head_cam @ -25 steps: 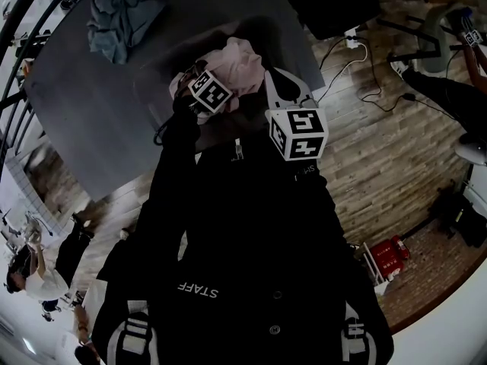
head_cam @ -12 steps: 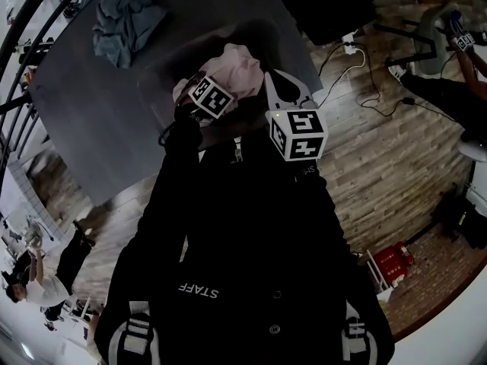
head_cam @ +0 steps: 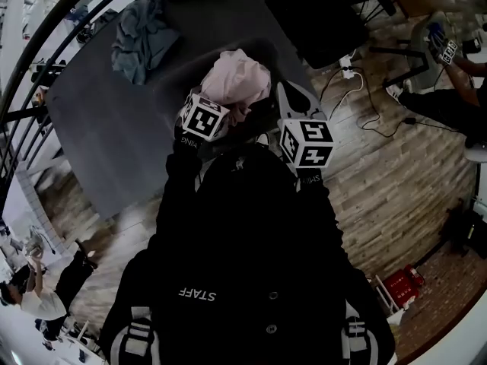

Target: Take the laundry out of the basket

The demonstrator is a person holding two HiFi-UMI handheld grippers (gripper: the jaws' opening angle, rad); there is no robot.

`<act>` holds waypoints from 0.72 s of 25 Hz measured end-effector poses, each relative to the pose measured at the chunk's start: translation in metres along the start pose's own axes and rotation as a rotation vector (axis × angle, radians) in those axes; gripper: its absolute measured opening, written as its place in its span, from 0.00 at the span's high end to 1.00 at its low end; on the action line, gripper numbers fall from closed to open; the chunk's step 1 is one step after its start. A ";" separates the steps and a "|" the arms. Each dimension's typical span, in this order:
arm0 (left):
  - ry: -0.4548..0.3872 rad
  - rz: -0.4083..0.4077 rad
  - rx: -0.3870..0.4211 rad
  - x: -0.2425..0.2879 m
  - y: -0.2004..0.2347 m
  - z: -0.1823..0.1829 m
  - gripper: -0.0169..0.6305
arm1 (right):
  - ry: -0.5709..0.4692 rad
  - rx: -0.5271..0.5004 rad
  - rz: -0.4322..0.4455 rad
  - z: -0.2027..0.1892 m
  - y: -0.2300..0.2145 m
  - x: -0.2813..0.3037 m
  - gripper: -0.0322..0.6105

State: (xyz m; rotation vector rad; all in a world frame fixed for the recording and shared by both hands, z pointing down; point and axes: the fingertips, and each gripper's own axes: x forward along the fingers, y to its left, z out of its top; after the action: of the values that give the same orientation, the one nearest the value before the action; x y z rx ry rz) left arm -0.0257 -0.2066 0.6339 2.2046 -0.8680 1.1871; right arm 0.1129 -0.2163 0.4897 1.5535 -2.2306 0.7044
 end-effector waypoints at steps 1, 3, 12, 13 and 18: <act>-0.038 0.008 -0.002 -0.011 0.001 0.009 0.50 | -0.015 0.001 -0.003 0.004 -0.001 -0.002 0.93; -0.104 0.024 -0.007 -0.034 -0.001 0.023 0.50 | -0.040 0.000 -0.009 0.012 -0.001 -0.010 0.93; -0.444 0.043 -0.135 -0.137 -0.009 0.085 0.50 | -0.185 -0.050 -0.016 0.066 0.009 -0.042 0.93; -0.475 0.048 -0.143 -0.147 -0.009 0.089 0.50 | -0.201 -0.052 -0.017 0.072 0.011 -0.047 0.93; -0.612 0.119 -0.173 -0.193 -0.003 0.109 0.50 | -0.282 -0.065 0.000 0.100 0.022 -0.061 0.93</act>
State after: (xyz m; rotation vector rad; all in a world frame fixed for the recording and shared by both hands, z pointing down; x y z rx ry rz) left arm -0.0450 -0.2195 0.4130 2.4223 -1.2971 0.4422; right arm 0.1148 -0.2194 0.3705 1.7104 -2.4244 0.4295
